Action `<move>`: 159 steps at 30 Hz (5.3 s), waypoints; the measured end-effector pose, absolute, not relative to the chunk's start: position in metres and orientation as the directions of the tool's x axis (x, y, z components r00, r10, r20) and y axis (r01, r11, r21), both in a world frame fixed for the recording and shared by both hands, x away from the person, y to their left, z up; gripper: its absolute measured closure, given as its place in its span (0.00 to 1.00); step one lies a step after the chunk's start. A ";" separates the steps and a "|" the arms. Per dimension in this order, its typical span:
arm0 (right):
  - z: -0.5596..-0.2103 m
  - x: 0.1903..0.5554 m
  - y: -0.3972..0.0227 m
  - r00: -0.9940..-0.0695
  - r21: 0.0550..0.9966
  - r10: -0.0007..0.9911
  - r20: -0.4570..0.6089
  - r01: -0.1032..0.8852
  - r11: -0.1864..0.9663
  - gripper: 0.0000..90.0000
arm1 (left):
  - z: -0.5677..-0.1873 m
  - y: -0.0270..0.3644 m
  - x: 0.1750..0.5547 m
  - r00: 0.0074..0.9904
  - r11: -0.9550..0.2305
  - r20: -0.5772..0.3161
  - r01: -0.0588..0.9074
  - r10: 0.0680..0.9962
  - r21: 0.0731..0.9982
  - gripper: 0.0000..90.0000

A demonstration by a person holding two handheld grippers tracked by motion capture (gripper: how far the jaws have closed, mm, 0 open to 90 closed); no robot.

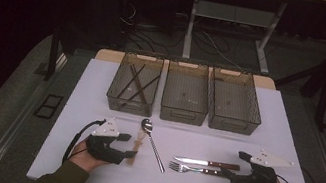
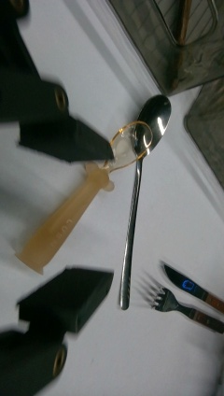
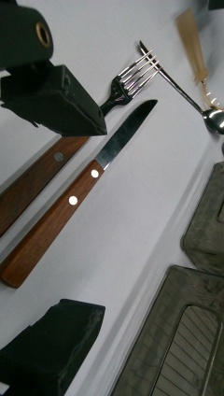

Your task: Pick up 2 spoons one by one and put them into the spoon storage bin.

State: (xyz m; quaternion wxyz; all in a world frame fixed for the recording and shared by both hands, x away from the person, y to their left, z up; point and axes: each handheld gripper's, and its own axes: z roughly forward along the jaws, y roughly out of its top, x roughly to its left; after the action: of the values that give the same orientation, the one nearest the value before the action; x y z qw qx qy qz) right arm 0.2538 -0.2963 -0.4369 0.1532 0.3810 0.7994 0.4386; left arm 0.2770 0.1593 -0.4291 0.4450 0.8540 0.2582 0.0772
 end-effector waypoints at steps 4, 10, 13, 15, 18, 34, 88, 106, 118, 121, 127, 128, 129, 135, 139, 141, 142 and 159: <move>-0.438 0.255 -0.294 -0.672 0.810 0.735 0.087 0.478 0.341 0.13 | -0.429 0.150 0.284 0.835 -0.494 -0.082 0.398 0.544 0.773 0.64; -0.439 0.254 -0.292 -0.680 0.804 0.728 0.081 0.477 0.356 0.13 | -0.431 0.144 0.300 0.805 -0.504 -0.052 0.418 0.591 0.756 0.59; -0.440 0.255 -0.292 -0.683 0.802 0.727 0.074 0.474 0.364 0.13 | -0.433 0.143 0.303 0.796 -0.506 -0.053 0.432 0.603 0.746 0.55; -0.440 0.255 -0.292 -0.683 0.801 0.727 0.075 0.475 0.365 0.13 | -0.433 0.142 0.303 0.787 -0.507 -0.054 0.446 0.614 0.738 0.53; -0.440 0.255 -0.291 -0.683 0.800 0.727 0.068 0.472 0.369 0.13 | -0.435 0.141 0.304 0.778 -0.504 -0.070 0.469 0.624 0.725 0.49; -0.440 0.255 -0.289 -0.693 0.796 0.719 0.057 0.466 0.386 0.13 | -0.444 0.124 0.303 0.781 -0.574 -0.019 0.475 0.625 0.667 0.64; -0.439 0.254 -0.287 -0.704 0.794 0.707 0.060 0.464 0.394 0.13 | -0.415 0.123 0.306 0.837 -0.531 -0.057 0.396 0.544 0.749 0.76; -0.438 0.254 -0.288 -0.705 0.798 0.706 0.065 0.462 0.387 0.13 | -0.367 0.083 0.371 0.853 -0.489 -0.050 0.344 0.519 0.802 0.76; -0.436 0.253 -0.290 -0.705 0.809 0.706 0.073 0.455 0.371 0.13 | -0.353 0.053 0.433 0.837 -0.481 -0.058 0.367 0.544 0.796 0.76; -0.436 0.253 -0.290 -0.704 0.809 0.706 0.079 0.459 0.367 0.13 | -0.352 0.049 0.446 0.823 -0.465 -0.069 0.386 0.564 0.797 0.76; -0.435 0.253 -0.290 -0.704 0.811 0.705 0.078 0.457 0.366 0.13 | -0.352 0.046 0.468 0.799 -0.463 -0.071 0.415 0.597 0.783 0.76; -0.435 0.253 -0.290 -0.705 0.811 0.705 0.079 0.457 0.366 0.13 | -0.352 0.045 0.471 0.797 -0.465 -0.070 0.418 0.600 0.781 0.76; -0.435 0.253 -0.290 -0.706 0.813 0.704 0.077 0.454 0.365 0.13 | -0.353 0.045 0.474 0.791 -0.462 -0.070 0.424 0.608 0.779 0.76; -0.434 0.252 -0.291 -0.704 0.816 0.705 0.081 0.453 0.359 0.13 | -0.365 0.043 0.487 0.757 -0.457 -0.078 0.469 0.649 0.756 0.76; -0.433 0.252 -0.291 -0.704 0.817 0.705 0.083 0.454 0.357 0.13 | -0.374 0.037 0.492 0.755 -0.511 -0.028 0.470 0.655 0.720 0.76; -0.433 0.251 -0.291 -0.707 0.818 0.703 0.080 0.449 0.359 0.13 | -0.380 0.035 0.494 0.746 -0.510 -0.031 0.484 0.665 0.711 0.76; -0.433 0.251 -0.291 -0.708 0.819 0.701 0.080 0.447 0.359 0.13 | -0.382 0.033 0.494 0.742 -0.505 -0.040 0.494 0.669 0.708 0.76; -0.432 0.251 -0.291 -0.708 0.822 0.703 0.075 0.443 0.358 0.13 | -0.364 0.037 0.484 0.747 -0.485 -0.031 0.461 0.664 0.743 0.47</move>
State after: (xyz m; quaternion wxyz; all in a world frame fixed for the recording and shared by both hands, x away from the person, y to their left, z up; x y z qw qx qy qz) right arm 0.2514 -0.2915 -0.4317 0.1465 0.3531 0.8110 0.4428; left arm 0.4844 0.0371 -0.3636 0.3855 0.8515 0.3302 0.1313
